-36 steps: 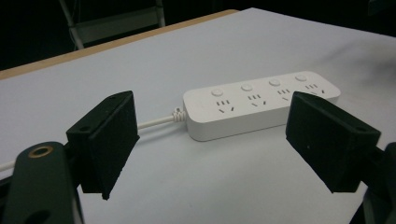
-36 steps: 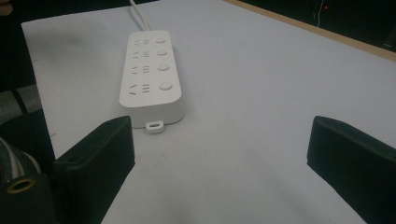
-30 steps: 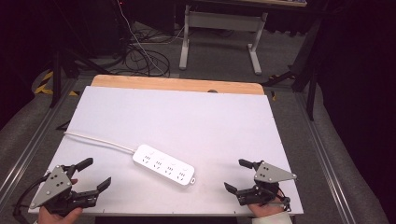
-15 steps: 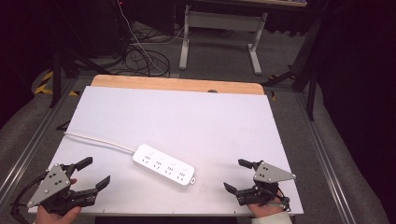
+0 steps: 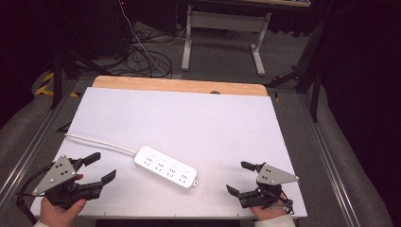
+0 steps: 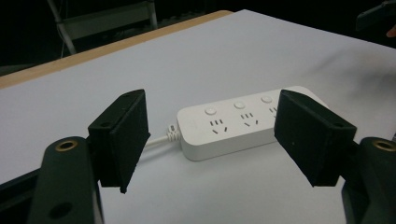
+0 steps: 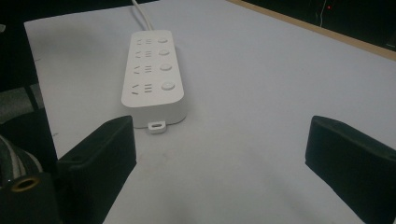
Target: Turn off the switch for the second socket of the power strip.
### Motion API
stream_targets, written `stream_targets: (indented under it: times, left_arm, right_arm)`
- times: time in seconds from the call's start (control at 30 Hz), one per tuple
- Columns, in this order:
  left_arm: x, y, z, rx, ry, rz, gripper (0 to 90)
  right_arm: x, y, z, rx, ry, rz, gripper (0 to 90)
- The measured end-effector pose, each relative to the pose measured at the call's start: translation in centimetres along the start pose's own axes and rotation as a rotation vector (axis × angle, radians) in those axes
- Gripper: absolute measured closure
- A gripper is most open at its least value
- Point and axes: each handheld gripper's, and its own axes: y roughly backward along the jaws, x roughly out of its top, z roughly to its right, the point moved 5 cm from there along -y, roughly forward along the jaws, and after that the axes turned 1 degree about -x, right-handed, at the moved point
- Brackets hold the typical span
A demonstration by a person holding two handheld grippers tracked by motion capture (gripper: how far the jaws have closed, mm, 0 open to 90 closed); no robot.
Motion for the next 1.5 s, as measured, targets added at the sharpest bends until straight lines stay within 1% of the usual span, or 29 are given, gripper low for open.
stream_targets:
  times: [0.1, 0.27, 0.3, 0.33, 0.37, 0.4, 0.43, 0.5, 0.53, 0.57, 0.7, 0.87, 0.9, 1.3, 1.37, 1.4, 1.47, 1.5]
  left_arm:
    - [0.4, -0.4, 0.2, -0.003, -0.012, -0.005, 30.8]
    - [1.4, -1.7, 0.7, -0.017, -0.034, -0.020, 32.4]
    - [1.4, -1.7, 0.7, -0.017, -0.034, -0.020, 32.6]
    - [1.7, -2.1, 1.0, -0.014, -0.043, -0.038, 33.1]
    - [1.7, -2.1, 1.0, -0.014, -0.043, -0.038, 33.8]
    - [2.0, -2.6, 1.3, -0.014, -0.060, -0.053, 35.0]
    - [2.0, -2.6, 1.3, -0.014, -0.060, -0.053, 36.0]
    - [2.3, -3.0, 1.6, -0.028, -0.057, -0.059, 37.2]
    - [2.5, -3.4, 1.8, -0.035, -0.057, -0.063, 37.7]
    - [2.5, -3.4, 1.8, -0.035, -0.057, -0.063, 38.0]
    - [2.9, -4.3, 2.1, -0.044, -0.067, -0.071, 39.0]
    - [3.4, -5.5, 2.8, -0.074, -0.077, -0.088, 40.2]
    - [3.5, -6.0, 3.0, -0.085, -0.071, -0.095, 40.4]
    - [4.3, -7.8, 3.8, -0.111, -0.074, -0.100, 41.2]
    - [4.4, -8.1, 3.9, -0.119, -0.076, -0.102, 41.4]
    - [4.4, -8.4, 4.1, -0.125, -0.070, -0.102, 41.5]
    - [4.5, -8.6, 4.2, -0.131, -0.068, -0.104, 41.6]
    - [4.6, -9.0, 4.4, -0.138, -0.073, -0.110, 42.0]
  right_arm:
    - [0.0, 0.0, 0.1, -0.002, -0.002, -0.002, 9.1]
    - [-0.1, 0.0, 0.1, 0.001, 0.000, -0.005, 9.2]
    - [-0.1, 0.0, 0.1, 0.001, 0.000, -0.005, 9.2]
    - [-0.1, 0.0, 0.1, 0.001, 0.000, -0.005, 9.2]
    - [-0.1, 0.0, 0.1, 0.001, 0.000, -0.005, 9.2]
    - [-0.1, 0.0, 0.1, 0.004, -0.002, -0.004, 9.2]
    - [-0.1, 0.0, 0.1, 0.003, -0.004, -0.002, 9.2]
    - [-0.1, 0.0, 0.1, 0.005, -0.004, -0.003, 9.3]
    - [-0.1, 0.0, 0.1, 0.007, -0.004, -0.002, 9.3]
    - [-0.1, 0.0, 0.1, 0.007, -0.004, -0.002, 9.3]
    - [-0.1, 0.0, 0.1, 0.010, -0.005, -0.002, 9.3]
    - [-0.1, 0.0, 0.1, 0.012, -0.005, -0.003, 9.3]
    - [-0.1, 0.0, 0.1, 0.010, -0.005, -0.003, 9.3]
    - [-0.2, 0.0, 0.1, 0.014, -0.004, -0.004, 9.5]
    - [-0.2, 0.0, 0.1, 0.016, -0.004, -0.005, 9.5]
    - [-0.2, 0.0, 0.1, 0.016, -0.003, -0.005, 9.5]
    - [-0.2, 0.0, 0.1, 0.016, -0.003, -0.005, 9.5]
    - [-0.2, 0.0, 0.1, 0.016, -0.004, -0.005, 9.5]
